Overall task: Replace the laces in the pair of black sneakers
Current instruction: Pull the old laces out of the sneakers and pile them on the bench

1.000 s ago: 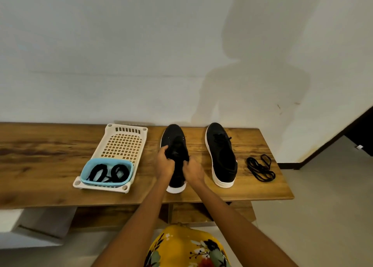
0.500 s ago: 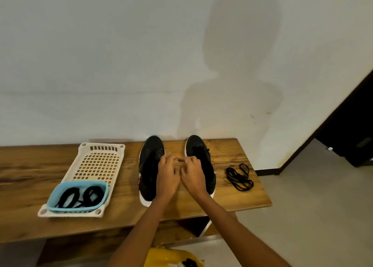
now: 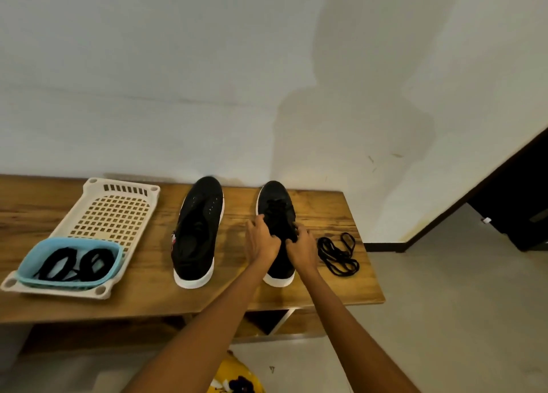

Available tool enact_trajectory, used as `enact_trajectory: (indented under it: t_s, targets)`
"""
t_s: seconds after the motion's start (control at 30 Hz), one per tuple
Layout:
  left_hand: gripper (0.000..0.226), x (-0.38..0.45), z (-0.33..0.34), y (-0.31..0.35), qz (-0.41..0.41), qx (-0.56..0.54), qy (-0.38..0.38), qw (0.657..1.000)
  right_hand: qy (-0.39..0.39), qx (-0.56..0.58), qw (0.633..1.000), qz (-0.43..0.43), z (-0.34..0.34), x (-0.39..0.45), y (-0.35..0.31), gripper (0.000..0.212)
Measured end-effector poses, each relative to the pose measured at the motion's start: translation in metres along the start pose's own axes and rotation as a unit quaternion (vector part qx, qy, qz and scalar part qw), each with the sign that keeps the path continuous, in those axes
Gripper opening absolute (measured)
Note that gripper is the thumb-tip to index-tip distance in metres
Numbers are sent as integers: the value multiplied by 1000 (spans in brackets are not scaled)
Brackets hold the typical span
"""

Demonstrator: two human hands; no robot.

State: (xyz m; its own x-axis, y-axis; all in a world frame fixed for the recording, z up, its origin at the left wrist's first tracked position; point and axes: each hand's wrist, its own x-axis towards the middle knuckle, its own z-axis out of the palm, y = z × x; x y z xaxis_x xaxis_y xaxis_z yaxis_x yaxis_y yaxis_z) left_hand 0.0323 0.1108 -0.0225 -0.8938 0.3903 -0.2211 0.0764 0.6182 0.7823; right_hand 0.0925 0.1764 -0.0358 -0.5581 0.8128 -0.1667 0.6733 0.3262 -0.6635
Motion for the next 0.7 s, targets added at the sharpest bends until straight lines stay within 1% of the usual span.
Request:
enact_trajectory:
  t_s: [0.07,0.17,0.4,0.53,0.7]
  targets:
    - [51,-2,-4,-4,16,-6,-2,1000,14,28,999,1,3,-3,1,47]
    - [48,-17,-16,-16,38,-18,11,999,37,52,998,-6,8,-21,2,42]
    - [43,-81,-50,-67,49,-39,28,998,36,123,992,-24,24,-106,3,41]
    - [42,-104,-71,-91,57,-17,19,998,19,108,994,-24,38,-142,3,39]
    - [41,-108,-89,-102,73,14,14,997,-20,53,998,-38,39,-151,-4,38]
